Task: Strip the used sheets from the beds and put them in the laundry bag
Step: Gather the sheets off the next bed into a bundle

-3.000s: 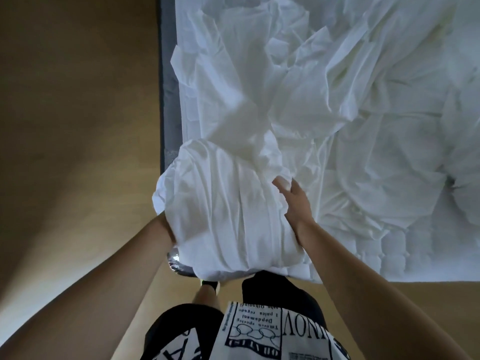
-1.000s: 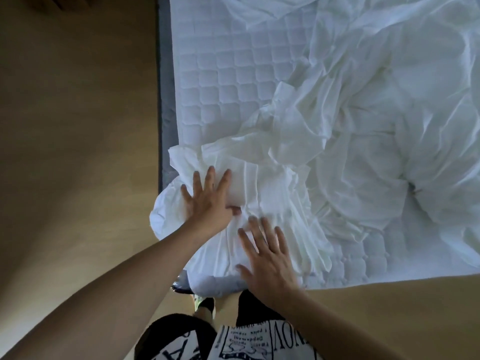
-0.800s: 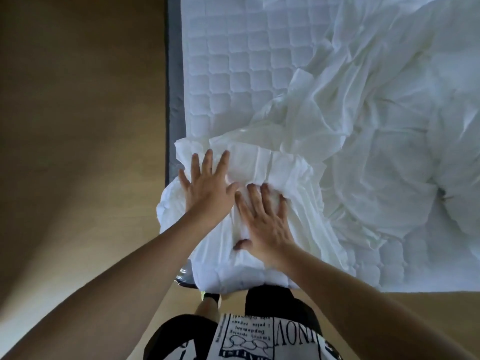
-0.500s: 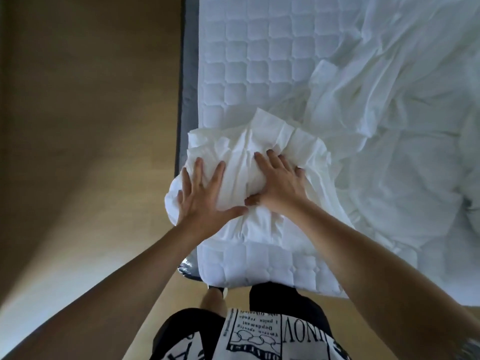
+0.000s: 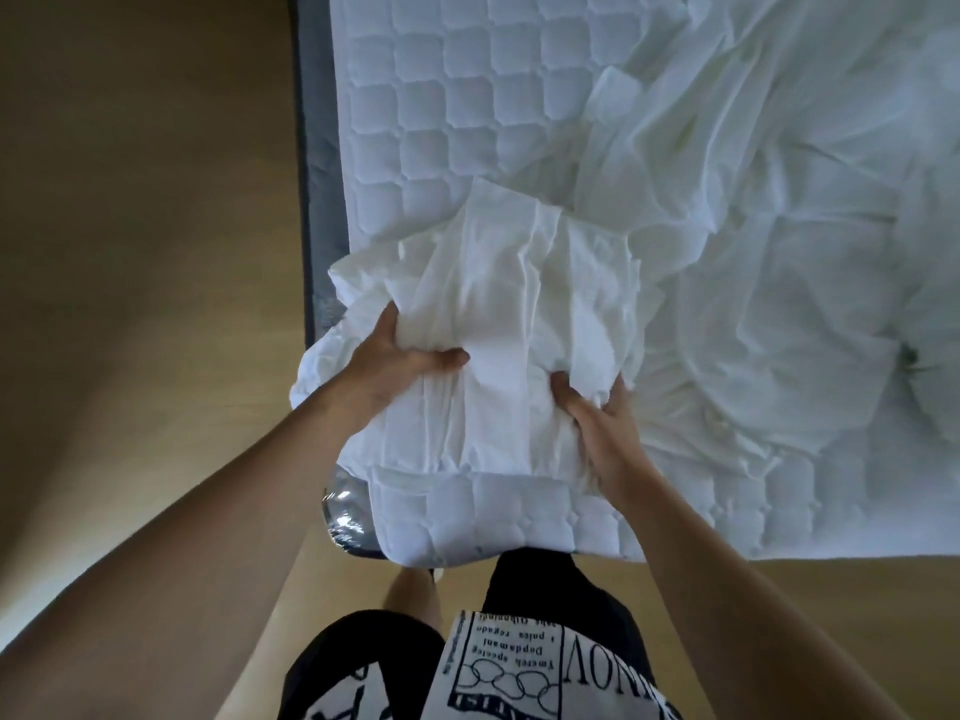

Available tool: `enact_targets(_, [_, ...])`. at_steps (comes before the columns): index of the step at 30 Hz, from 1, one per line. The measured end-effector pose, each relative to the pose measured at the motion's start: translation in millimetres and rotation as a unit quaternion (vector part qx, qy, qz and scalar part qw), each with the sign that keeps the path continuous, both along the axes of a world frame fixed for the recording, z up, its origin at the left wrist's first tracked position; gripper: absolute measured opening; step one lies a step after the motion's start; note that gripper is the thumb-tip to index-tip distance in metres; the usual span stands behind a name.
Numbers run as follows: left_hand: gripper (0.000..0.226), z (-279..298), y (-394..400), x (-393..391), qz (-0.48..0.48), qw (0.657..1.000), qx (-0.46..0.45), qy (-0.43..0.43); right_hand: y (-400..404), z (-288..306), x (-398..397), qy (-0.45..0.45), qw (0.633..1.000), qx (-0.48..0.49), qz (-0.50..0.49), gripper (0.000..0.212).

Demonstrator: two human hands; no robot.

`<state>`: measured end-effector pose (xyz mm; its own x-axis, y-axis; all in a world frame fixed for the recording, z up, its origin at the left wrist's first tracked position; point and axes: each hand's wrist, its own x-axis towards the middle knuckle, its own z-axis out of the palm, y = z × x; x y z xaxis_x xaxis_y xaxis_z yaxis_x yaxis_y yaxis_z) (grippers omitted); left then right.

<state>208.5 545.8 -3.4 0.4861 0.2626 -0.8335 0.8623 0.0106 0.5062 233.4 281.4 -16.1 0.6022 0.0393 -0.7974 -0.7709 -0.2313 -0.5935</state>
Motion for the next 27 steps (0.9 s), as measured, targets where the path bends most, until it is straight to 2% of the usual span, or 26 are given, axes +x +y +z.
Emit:
enact_targets(1, [0.081,9,0,2,0.011,0.999,-0.037,0.002,4,7,1,0.01,0.999,0.044,-0.011,0.065])
enact_targets(5, [0.043,63,-14,6,0.067,0.985,-0.157,0.01,12,54,10,0.038,0.991,0.131,-0.016,0.067])
enact_targets(9, [0.024,98,-28,-13,0.116,0.957,-0.265,0.009,-4,121,23,0.046,0.987,0.153,0.01,0.054])
enact_targets(11, [0.024,106,-29,-15,0.134,0.95,-0.283,0.0,-10,147,24,0.039,0.987,0.151,0.031,0.046])
enact_targets(13, [0.039,92,-27,-17,0.129,0.956,-0.262,-0.014,-10,149,25,0.045,0.989,0.134,0.044,0.042])
enact_targets(16, [0.068,64,-20,-35,0.164,0.959,-0.228,-0.032,6,120,19,0.097,0.99,0.059,0.078,0.086])
enact_targets(18, [0.086,60,-22,-56,0.202,0.956,-0.213,0.027,9,79,9,0.122,0.988,0.042,0.08,0.092])
enact_targets(20, [0.072,58,-22,-82,0.239,0.955,-0.174,0.034,21,53,1,0.138,0.985,0.015,0.1,0.07])
enact_targets(21, [0.077,53,-21,-91,0.236,0.962,-0.135,0.029,28,45,-1,0.121,0.988,-0.007,0.097,0.052])
enact_targets(22, [0.094,50,-20,-97,0.22,0.972,-0.087,0.02,30,38,-2,0.106,0.991,-0.023,0.081,0.036])
enact_targets(23, [0.115,52,-20,-98,0.165,0.986,-0.024,0.004,33,34,-1,0.094,0.993,-0.042,0.059,0.022])
enact_targets(24, [0.13,58,-23,-100,0.07,0.997,0.029,-0.024,35,32,0,0.081,0.995,-0.057,0.034,0.014])
enact_targets(25, [0.139,62,-29,-105,-0.033,0.995,0.075,-0.054,38,30,2,0.065,0.996,-0.066,0.016,0.013])
enact_targets(27, [0.148,64,-45,-116,-0.198,0.965,0.146,-0.093,42,31,5,0.044,0.996,-0.081,0.015,0.016])
